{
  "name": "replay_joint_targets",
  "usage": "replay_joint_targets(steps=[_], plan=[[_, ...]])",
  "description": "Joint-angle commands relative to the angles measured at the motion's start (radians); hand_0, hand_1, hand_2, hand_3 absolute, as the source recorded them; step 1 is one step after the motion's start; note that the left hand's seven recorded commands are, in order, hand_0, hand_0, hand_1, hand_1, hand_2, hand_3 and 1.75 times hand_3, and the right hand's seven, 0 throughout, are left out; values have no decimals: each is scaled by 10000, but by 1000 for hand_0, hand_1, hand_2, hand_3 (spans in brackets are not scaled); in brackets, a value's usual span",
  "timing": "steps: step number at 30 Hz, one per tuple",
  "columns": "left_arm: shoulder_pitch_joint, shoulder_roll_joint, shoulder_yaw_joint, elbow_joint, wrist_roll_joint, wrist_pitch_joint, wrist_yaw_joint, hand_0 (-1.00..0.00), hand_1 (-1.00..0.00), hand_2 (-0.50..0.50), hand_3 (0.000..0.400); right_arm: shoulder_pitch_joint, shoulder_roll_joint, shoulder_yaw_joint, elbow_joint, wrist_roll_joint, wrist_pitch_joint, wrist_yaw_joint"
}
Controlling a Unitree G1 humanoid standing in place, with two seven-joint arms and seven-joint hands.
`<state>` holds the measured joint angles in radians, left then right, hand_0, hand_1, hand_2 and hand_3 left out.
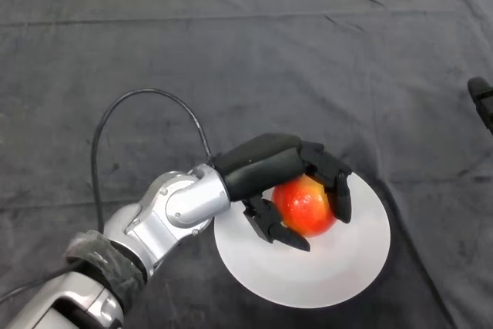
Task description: Move the apple to the plate
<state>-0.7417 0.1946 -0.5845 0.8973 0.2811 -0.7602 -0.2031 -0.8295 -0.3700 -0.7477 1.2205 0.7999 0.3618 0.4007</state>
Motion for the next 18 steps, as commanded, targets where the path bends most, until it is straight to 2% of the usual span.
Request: replay_joint_targets(steps=[1, 11, 18], plan=[[-696, 79, -377, 364, -261, -191, -29, 0, 0, 0, 0, -135, -201, -289, -118, -63, 39, 165], [-984, 222, -280, 418, -608, -270, -119, 0, 0, 0, 0, -148, -211, -302, -85, -72, 34, 181], [-1084, 691, 354, 320, -1012, -655, 103, 0, 0, 0, 0, -154, -215, -309, -71, -79, 31, 189]])
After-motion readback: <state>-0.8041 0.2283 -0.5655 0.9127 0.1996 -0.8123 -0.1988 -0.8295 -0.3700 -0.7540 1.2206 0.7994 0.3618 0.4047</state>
